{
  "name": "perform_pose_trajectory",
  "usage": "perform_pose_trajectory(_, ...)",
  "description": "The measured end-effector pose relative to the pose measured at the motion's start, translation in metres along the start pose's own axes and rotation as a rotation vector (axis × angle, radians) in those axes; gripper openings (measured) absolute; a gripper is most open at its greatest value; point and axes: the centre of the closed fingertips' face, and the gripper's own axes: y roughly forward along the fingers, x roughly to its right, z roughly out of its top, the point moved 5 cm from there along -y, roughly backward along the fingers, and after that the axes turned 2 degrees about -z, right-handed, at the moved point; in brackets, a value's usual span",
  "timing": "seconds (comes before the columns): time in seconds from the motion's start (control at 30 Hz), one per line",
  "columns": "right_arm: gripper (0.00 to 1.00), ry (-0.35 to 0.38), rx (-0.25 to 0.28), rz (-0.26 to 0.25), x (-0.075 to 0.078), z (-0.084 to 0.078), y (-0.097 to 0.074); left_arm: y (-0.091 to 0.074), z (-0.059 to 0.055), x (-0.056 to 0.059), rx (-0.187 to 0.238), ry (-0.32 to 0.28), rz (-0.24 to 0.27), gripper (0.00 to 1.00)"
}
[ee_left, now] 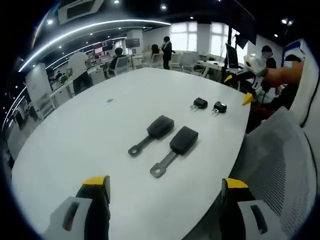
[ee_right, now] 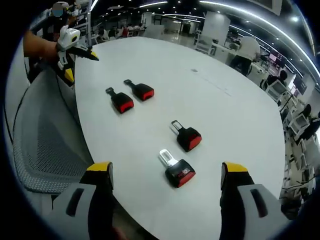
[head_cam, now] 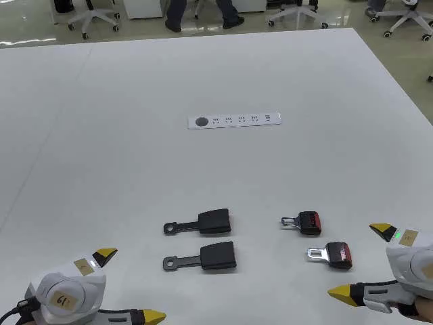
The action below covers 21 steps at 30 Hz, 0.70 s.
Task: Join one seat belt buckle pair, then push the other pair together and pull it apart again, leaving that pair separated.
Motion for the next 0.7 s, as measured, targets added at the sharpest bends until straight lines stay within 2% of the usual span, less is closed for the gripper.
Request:
perform_pose_trajectory(0.13, 0.86, 0.000, -0.004, -0.003, -0.0006, 0.0019, -0.0015, -0.0004, 0.0024, 0.0012, 0.002, -0.005, -0.001, 0.89)
perform_pose_trajectory(0.47, 0.84, 0.020, 0.000, 0.000, -0.0024, 0.0029, -0.0017, 0.0003, 0.0000, -0.0040, 0.011, -0.003, 0.002, 0.89)
perform_pose_trajectory(0.7, 0.85, 0.020, -0.003, -0.002, -0.0030, 0.0026, -0.0053, 0.0015, -0.0015, -0.0034, 0.013, -0.003, 0.005, 0.90)
